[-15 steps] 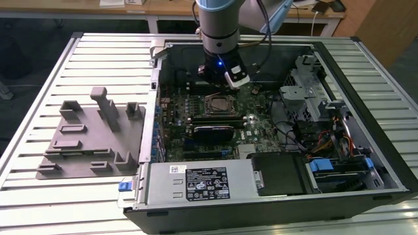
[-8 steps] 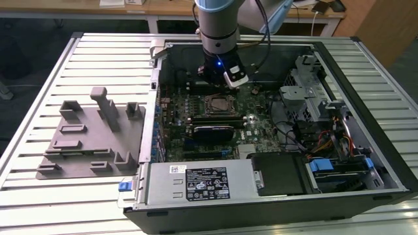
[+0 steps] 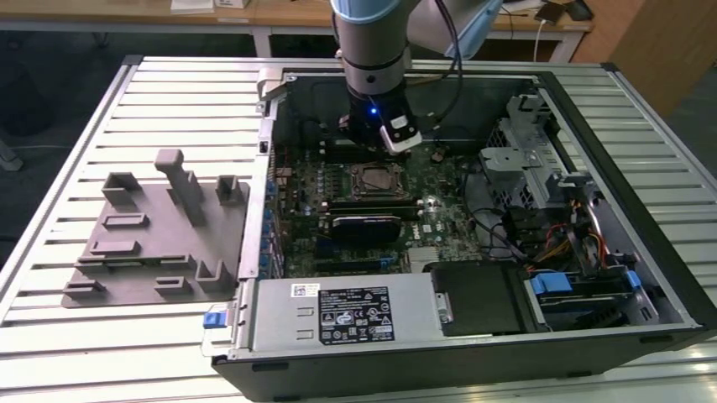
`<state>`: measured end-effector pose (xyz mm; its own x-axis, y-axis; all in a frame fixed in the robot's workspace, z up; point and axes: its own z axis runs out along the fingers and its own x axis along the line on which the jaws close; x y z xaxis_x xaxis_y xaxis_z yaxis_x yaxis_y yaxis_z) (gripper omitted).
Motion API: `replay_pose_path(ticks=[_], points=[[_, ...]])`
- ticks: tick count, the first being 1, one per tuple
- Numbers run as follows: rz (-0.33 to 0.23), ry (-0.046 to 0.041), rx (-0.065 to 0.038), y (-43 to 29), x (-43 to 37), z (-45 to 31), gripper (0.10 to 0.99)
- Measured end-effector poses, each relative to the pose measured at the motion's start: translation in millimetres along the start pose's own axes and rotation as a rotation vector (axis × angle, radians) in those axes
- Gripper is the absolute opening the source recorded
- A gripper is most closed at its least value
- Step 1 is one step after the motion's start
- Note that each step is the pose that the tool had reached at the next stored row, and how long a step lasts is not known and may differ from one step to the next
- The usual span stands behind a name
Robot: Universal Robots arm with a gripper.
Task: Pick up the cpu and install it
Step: 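Install the first cpu locking lever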
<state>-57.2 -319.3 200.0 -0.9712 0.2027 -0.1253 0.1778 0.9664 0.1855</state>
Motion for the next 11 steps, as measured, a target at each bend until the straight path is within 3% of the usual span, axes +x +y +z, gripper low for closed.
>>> replay_pose_path(ticks=[11], points=[[0.035,-0.0069,0.005,3.2,2.8,4.0,0.106]])
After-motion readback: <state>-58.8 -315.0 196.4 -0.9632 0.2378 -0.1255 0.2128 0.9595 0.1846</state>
